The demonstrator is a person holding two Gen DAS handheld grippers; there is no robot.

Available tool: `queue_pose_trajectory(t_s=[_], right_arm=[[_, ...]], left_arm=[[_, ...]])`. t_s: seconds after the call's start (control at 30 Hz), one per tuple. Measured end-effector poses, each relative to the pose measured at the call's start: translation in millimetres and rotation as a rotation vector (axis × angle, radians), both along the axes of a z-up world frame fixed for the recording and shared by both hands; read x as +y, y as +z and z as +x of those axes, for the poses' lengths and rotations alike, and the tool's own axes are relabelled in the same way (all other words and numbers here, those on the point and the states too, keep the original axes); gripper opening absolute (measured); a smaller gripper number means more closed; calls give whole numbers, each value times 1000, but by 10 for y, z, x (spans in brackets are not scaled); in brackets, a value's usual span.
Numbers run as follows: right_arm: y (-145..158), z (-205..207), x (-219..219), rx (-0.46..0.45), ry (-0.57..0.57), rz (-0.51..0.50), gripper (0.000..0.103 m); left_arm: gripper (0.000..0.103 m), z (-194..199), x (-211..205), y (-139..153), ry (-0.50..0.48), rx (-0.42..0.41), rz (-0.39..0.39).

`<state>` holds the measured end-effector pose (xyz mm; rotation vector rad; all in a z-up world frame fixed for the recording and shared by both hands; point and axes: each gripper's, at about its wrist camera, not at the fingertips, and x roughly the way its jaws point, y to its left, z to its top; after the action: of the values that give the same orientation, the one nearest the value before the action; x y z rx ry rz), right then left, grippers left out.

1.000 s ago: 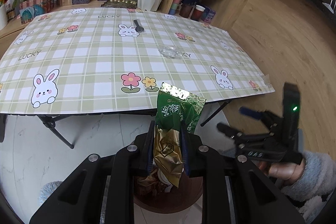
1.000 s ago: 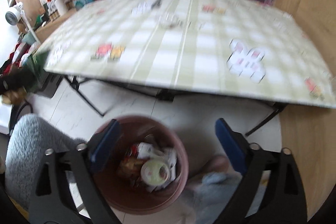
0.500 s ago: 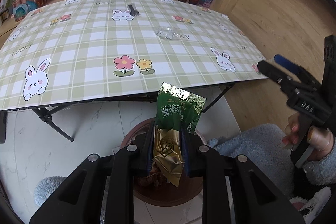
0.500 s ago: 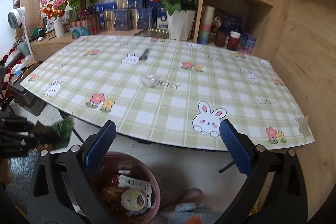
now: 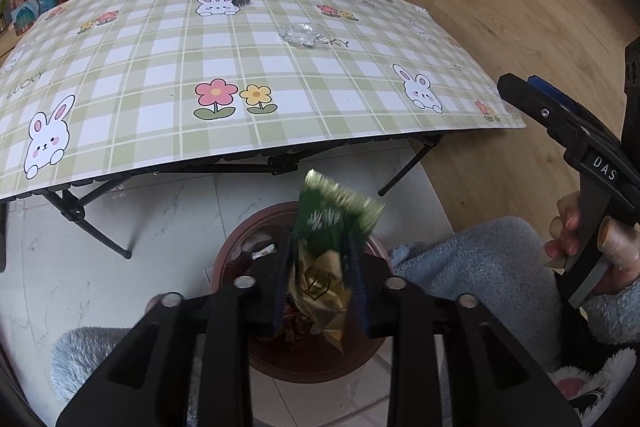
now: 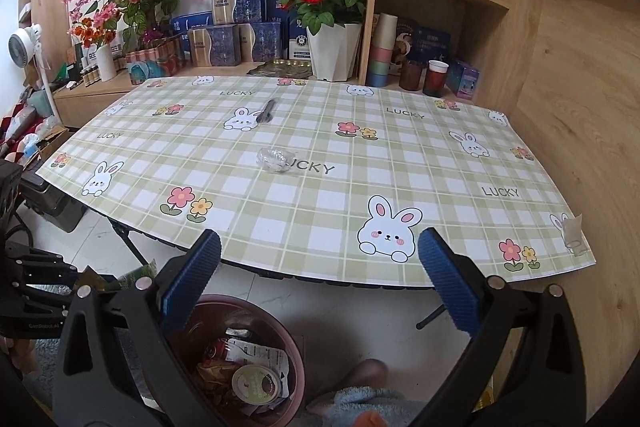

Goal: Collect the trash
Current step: 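Lower the foil wrapper with the left tool into the bin and release, then grasp the clear plastic bag with the right tool and lift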

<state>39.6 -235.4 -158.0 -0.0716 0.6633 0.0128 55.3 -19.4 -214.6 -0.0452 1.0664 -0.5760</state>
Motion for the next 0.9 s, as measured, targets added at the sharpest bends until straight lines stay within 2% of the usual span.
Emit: queue_pose_trajectory(t_s=[0.07, 0.17, 0.37, 0.57, 0.73, 0.9], right_arm=[[-6, -1, 0, 2, 1, 0, 97], [-12, -1, 10, 4, 1, -2, 97], [-26, -1, 22, 13, 4, 0, 97], [-59, 19, 19, 23, 4, 4, 97], [-114, 62, 18, 44, 7, 7, 97], [-214, 206, 9, 103, 54, 10, 97]], left_arm=[[56, 3, 36, 18, 16, -7, -24], [72, 12, 102, 58, 49, -20, -61], [94, 80, 295, 176, 179, -84, -41], [97, 189, 529, 268, 292, -128, -19], [97, 252, 666, 365, 327, -177, 5], [97, 343, 753, 460, 334, -222, 30]])
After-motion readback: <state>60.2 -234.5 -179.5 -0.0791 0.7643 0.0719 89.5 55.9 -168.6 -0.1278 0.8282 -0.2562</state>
